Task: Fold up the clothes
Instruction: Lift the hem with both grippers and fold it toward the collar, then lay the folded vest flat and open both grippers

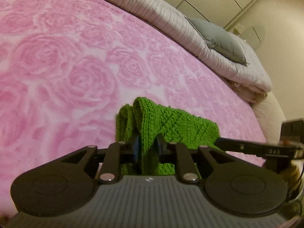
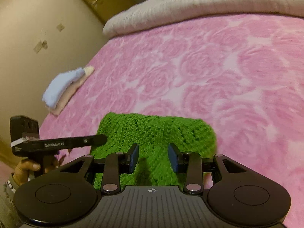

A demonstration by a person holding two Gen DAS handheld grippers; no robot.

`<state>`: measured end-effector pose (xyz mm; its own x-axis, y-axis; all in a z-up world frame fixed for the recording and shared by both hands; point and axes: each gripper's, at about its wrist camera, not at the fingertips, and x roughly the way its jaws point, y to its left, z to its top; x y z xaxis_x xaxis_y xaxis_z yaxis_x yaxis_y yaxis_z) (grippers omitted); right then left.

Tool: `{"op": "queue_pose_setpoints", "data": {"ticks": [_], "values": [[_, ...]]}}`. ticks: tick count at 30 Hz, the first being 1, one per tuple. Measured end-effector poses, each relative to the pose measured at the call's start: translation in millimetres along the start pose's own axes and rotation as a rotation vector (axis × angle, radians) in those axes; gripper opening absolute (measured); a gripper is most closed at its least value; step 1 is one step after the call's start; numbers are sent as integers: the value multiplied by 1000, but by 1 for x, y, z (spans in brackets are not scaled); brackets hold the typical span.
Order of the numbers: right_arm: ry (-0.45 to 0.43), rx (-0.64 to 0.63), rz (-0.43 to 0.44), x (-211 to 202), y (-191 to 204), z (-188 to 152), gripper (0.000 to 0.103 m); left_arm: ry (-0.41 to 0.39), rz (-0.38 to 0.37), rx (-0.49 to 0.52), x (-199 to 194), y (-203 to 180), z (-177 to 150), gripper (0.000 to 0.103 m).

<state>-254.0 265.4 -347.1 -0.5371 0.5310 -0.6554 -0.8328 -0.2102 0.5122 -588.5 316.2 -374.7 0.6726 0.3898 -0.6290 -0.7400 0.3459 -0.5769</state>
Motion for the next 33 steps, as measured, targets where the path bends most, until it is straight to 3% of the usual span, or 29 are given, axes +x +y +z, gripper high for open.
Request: {"op": "queue_pose_setpoints", "data": {"ticks": [7, 9, 13, 15, 18, 23, 25, 28, 33], "values": [[-82, 78, -94, -72, 9, -77, 39, 10, -68, -190, -56, 10, -61, 29], [-94, 126, -81, -85, 13, -99, 38, 20, -81, -216, -55, 8, -71, 34], [-142, 223, -13, -92, 26, -126, 38, 39, -105, -269, -53, 5, -91, 33], [-140, 243, -22, -84, 32, -130, 38, 48, -118, -295, -51, 3, -101, 11], [-116, 265, -36, -74, 40, -131, 35, 8, -133, -249, -71, -4, -92, 6], [-116, 172, -48, -81, 67, -116, 33, -5, -107, -219, -79, -4, -89, 5], [-78, 126, -81, -75, 78, -114, 33, 0, -87, -209, -77, -4, -90, 5], [15, 32, -218, -51, 88, -119, 33, 8, -58, -196, -75, -2, -91, 5], [-36, -84, -248, -61, 103, -132, 33, 22, -10, -173, -72, -1, -93, 6]]}}
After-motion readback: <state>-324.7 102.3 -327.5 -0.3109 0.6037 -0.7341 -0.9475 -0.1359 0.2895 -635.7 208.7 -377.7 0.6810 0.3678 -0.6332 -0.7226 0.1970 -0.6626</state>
